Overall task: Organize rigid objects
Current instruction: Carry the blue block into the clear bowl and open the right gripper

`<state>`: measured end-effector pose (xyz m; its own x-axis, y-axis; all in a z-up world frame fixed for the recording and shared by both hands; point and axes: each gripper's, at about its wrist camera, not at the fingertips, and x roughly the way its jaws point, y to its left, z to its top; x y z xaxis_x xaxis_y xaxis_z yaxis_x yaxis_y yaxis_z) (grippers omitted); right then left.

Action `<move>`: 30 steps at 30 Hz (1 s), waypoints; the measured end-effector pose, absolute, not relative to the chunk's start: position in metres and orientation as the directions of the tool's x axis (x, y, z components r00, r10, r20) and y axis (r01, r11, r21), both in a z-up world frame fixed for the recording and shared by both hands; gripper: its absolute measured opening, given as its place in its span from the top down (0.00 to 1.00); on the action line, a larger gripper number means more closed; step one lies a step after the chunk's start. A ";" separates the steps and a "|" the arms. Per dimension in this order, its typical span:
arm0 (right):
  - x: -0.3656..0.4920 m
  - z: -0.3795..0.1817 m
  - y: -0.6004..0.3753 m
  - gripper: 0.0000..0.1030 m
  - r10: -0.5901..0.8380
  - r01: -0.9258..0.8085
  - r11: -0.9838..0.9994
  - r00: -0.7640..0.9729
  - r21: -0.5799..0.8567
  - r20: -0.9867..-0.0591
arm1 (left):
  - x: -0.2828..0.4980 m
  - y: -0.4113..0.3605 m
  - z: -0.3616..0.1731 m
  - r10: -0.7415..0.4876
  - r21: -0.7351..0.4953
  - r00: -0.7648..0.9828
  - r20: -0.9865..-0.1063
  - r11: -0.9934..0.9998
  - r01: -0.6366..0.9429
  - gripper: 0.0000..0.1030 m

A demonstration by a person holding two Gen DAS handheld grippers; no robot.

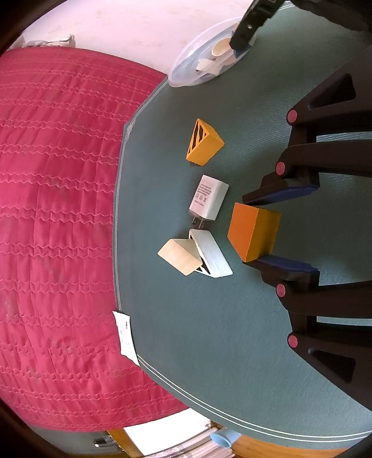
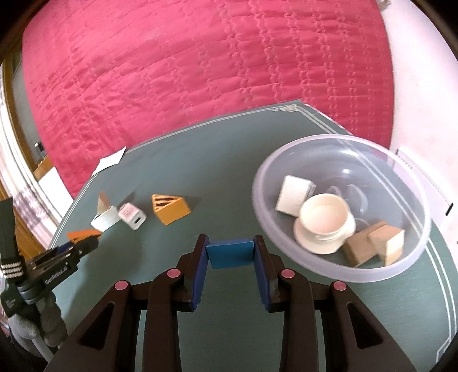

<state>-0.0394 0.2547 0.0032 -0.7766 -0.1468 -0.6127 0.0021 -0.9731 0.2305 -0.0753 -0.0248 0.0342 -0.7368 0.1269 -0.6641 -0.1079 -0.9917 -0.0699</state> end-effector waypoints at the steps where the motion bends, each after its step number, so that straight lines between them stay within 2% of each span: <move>1: -0.039 0.004 0.258 0.69 -0.139 -0.007 -0.973 -0.780 0.232 -0.610 | -0.075 -0.025 0.034 0.127 -0.069 -0.736 -0.665 -0.992 -0.108 0.65; 12: -0.033 0.021 0.306 0.69 -0.033 -0.122 -0.965 -0.820 0.231 -0.571 | -0.076 -0.022 0.033 0.123 -0.060 -0.734 -0.668 -0.992 -0.112 0.64; 21: -0.044 0.012 0.338 0.68 0.057 -0.225 -0.949 -0.809 0.219 -0.585 | -0.076 -0.019 0.031 0.119 -0.051 -0.731 -0.671 -0.992 -0.115 0.64; 23: -0.048 0.009 0.348 0.65 0.075 -0.252 -0.941 -0.803 0.224 -0.591 | -0.076 -0.018 0.030 0.117 -0.048 -0.730 -0.673 -0.992 -0.114 0.65; 25: -0.049 0.006 0.358 0.48 0.089 -0.282 -0.928 -0.803 0.244 -0.589 | -0.075 -0.018 0.030 0.115 -0.047 -0.730 -0.674 -0.992 -0.113 0.65; 30: -0.044 0.000 0.375 0.48 0.128 -0.334 -0.906 -0.800 0.259 -0.586 | -0.075 -0.017 0.027 0.109 -0.040 -0.725 -0.680 -0.993 -0.112 0.64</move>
<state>-0.0439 0.3748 -0.0004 -0.8000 0.1276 -0.5863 -0.3342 -0.9063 0.2587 -0.0751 -0.0166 0.0271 -0.7253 0.1092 -0.6797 -0.1118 -0.9929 -0.0402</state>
